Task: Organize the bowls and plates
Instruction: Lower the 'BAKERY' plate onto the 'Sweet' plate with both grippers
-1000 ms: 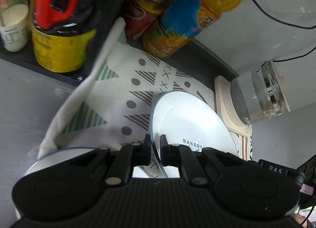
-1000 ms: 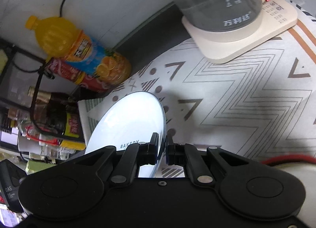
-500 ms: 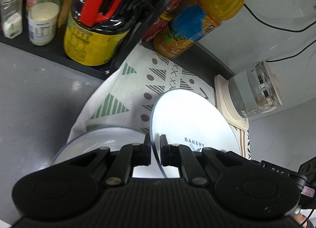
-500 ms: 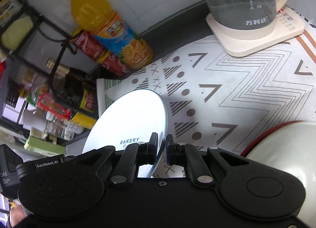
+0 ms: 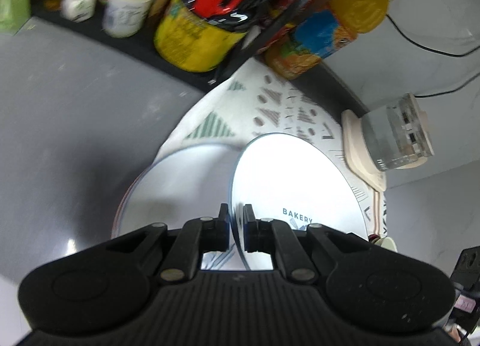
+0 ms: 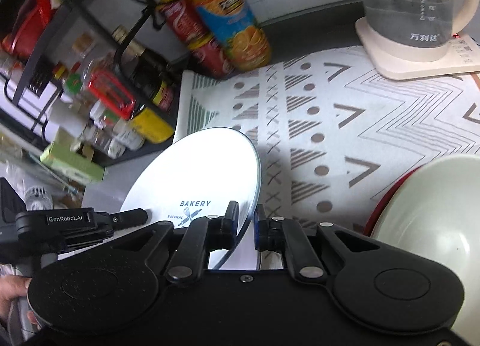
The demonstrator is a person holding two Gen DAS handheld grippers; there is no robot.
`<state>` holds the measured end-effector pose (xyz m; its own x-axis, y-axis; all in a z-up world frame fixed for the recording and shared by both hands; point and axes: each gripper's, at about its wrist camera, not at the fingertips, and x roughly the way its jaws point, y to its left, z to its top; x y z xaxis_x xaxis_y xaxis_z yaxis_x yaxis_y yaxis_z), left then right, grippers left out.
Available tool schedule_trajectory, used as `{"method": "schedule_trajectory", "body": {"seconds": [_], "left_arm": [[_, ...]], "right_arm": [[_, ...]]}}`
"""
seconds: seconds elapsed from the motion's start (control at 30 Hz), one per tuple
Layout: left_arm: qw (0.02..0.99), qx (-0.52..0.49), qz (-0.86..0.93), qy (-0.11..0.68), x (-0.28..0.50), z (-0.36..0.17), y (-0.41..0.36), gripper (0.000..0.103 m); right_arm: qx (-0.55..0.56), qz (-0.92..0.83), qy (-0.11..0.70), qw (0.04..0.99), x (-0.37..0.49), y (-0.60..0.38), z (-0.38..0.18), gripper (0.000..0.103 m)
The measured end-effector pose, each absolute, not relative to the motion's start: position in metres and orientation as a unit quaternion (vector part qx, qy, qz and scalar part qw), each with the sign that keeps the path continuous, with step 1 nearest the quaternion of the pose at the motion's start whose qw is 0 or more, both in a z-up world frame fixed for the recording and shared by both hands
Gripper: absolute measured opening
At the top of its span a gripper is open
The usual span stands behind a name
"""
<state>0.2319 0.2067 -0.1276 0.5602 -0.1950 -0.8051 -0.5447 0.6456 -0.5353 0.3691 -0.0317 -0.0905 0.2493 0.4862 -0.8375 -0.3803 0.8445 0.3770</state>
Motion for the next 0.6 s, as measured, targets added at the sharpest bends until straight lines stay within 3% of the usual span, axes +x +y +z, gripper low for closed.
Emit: {"method": "schedule_trajectory", "body": {"seconds": [0.6], "left_arm": [[0.76,-0.414,0.123,0.487,0.211,-0.166,0.206,0.008]], "right_arm": [[0.014,0.278,0.563,0.778,0.345,-0.02,-0.112,0.01]]}}
